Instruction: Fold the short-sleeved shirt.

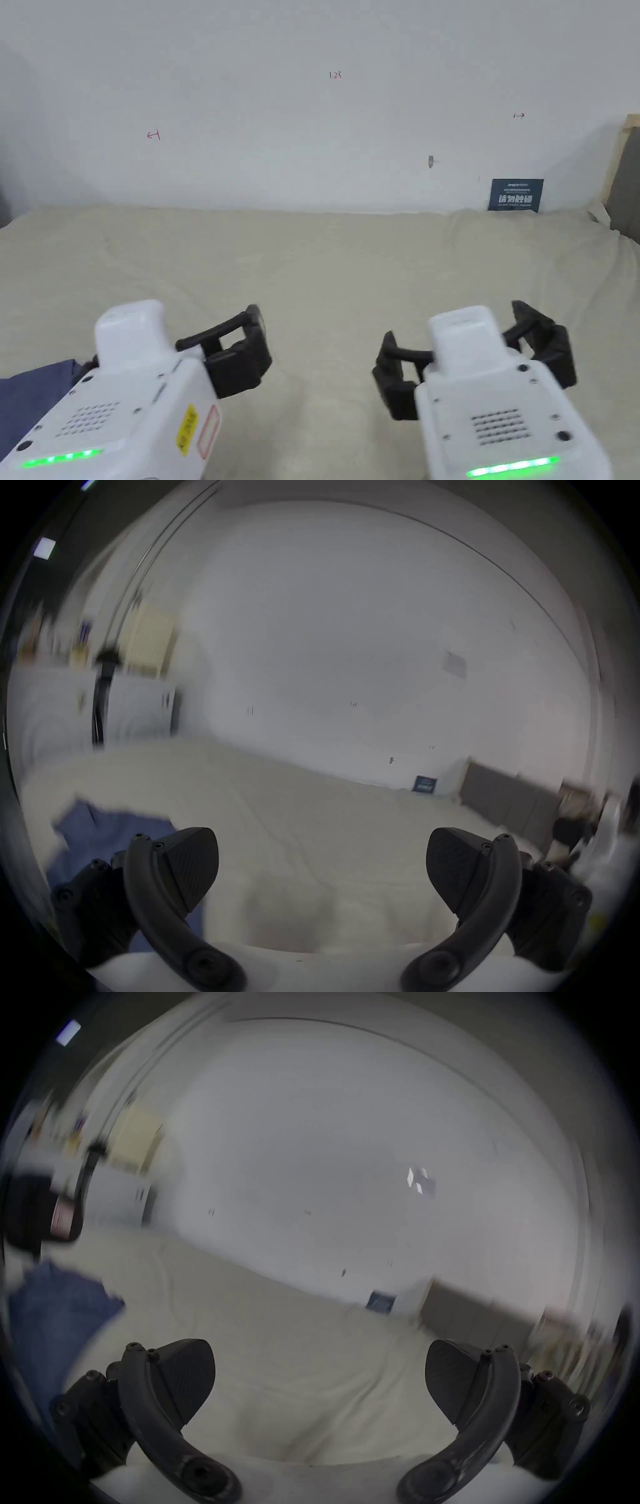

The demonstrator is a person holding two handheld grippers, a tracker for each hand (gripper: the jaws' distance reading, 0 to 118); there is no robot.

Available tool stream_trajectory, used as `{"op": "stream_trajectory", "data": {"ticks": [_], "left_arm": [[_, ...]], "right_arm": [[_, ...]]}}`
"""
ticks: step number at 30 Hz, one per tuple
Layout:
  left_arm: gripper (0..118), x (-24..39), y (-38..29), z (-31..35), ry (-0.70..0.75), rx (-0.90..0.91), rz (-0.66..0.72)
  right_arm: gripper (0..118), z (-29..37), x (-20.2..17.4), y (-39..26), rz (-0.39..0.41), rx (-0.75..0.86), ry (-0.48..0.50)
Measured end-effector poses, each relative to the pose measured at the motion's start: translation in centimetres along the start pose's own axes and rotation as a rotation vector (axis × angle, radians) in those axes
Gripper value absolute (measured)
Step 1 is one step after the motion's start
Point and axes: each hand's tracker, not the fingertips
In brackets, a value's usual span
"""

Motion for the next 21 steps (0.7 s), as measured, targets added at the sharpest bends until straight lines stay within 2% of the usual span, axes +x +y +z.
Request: {"op": "stream_trajectory", "data": {"ticks": [2,4,5,9,11,15,21], "left_arm": [[118,1.7,0.2,0.3,0.029,0.032,-0.14],[118,3.1,0.0,0.8,0.068,0.051,-0.231],[118,3.6,-0.4,0.9,0.088,0.055,-0.265],[118,4.0,-1.9,0.9,0.093,0.026,-0.299],[118,3.7,-1.9,0.8,0.07,-0.027,-0.249],[118,2.7,-1.6,0.7,0.06,-0.021,-0.155],[118,1.3,-1.0,1.1,-0.011,-0.022,-0.082]], "right_arm": [[118,-0.3,2.3,-0.5,-0.233,-0.04,0.059],[118,-0.4,3.9,-1.4,-0.379,-0.063,0.083],[118,-0.5,4.3,-1.9,-0.423,-0.068,0.078],[118,-0.2,4.4,-3.3,-0.389,-0.063,0.024],[118,0.1,4.1,-3.4,-0.356,-0.04,0.017],[118,0.4,3.2,-2.6,-0.279,0.017,0.012],[118,0.1,3.0,-2.0,-0.279,0.037,0.024]]}}
